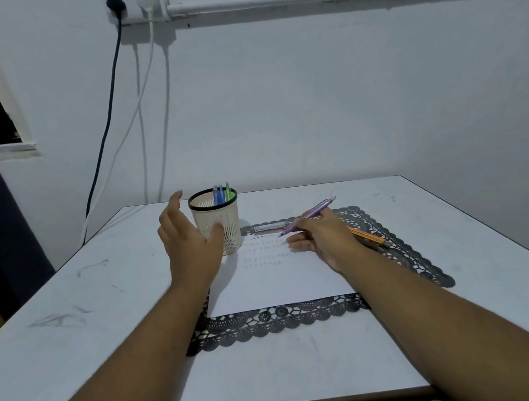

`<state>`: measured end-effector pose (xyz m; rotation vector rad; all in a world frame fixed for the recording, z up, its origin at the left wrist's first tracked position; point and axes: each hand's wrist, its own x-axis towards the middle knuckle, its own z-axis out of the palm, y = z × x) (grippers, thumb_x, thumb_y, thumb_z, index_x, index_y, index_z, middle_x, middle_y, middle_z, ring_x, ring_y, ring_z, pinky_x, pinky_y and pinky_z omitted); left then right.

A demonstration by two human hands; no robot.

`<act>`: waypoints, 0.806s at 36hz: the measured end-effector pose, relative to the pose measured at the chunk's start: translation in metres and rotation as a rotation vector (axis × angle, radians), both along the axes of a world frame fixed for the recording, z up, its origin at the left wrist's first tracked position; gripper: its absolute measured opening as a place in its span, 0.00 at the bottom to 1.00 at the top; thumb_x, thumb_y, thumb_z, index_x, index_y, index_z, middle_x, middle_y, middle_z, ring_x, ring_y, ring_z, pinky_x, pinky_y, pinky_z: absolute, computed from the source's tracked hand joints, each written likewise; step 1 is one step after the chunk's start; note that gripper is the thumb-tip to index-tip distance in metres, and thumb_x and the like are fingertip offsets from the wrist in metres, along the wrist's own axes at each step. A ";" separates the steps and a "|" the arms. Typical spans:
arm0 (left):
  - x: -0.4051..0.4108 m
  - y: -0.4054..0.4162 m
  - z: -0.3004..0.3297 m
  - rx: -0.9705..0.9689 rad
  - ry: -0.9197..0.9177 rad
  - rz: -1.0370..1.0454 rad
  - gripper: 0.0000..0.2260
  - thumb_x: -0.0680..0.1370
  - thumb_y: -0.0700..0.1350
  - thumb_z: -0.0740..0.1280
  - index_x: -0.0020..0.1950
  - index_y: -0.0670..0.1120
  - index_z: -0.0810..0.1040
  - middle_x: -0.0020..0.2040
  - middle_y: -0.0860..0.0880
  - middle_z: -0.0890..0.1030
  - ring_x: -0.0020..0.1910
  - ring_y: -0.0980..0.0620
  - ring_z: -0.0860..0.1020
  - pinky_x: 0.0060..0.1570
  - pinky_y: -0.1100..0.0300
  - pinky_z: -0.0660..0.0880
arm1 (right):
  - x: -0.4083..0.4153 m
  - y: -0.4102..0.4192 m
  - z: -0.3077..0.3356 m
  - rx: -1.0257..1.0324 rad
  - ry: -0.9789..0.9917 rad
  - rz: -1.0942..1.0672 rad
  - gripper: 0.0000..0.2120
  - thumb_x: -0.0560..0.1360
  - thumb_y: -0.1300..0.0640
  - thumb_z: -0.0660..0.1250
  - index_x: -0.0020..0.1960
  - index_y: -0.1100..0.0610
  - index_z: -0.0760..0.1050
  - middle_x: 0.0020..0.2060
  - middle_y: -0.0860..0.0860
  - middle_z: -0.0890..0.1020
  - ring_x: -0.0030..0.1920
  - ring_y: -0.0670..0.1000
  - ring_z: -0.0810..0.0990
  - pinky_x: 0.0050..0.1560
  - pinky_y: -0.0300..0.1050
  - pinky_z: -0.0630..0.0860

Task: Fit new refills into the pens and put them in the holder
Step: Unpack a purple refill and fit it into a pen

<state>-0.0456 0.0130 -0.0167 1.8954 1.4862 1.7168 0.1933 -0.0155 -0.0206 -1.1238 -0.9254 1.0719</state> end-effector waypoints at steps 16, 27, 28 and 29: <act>0.019 0.028 0.012 -0.449 -0.319 -0.071 0.58 0.68 0.51 0.83 0.83 0.58 0.43 0.78 0.44 0.65 0.76 0.39 0.65 0.73 0.37 0.63 | -0.001 0.017 -0.007 -0.014 0.109 -0.165 0.05 0.81 0.65 0.68 0.57 0.66 0.76 0.45 0.63 0.85 0.41 0.56 0.85 0.46 0.53 0.86; 0.025 0.022 -0.004 -0.349 -0.298 -0.164 0.46 0.70 0.41 0.82 0.80 0.46 0.57 0.71 0.46 0.74 0.70 0.46 0.72 0.59 0.60 0.65 | -0.020 0.020 0.035 0.226 -0.186 -0.210 0.18 0.78 0.70 0.69 0.62 0.55 0.68 0.48 0.60 0.83 0.41 0.55 0.87 0.48 0.53 0.85; 0.025 0.022 -0.004 -0.339 -0.295 -0.165 0.46 0.70 0.41 0.81 0.80 0.46 0.57 0.71 0.46 0.74 0.70 0.46 0.72 0.59 0.60 0.65 | -0.024 0.021 0.045 0.280 -0.224 -0.204 0.21 0.78 0.71 0.68 0.63 0.55 0.66 0.48 0.60 0.82 0.40 0.53 0.87 0.48 0.53 0.86; 0.024 0.022 -0.005 -0.331 -0.287 -0.163 0.46 0.70 0.41 0.81 0.80 0.46 0.57 0.72 0.46 0.74 0.71 0.46 0.72 0.60 0.61 0.65 | -0.029 0.022 0.056 0.330 -0.264 -0.204 0.25 0.76 0.73 0.68 0.65 0.55 0.64 0.48 0.60 0.81 0.40 0.52 0.86 0.47 0.52 0.86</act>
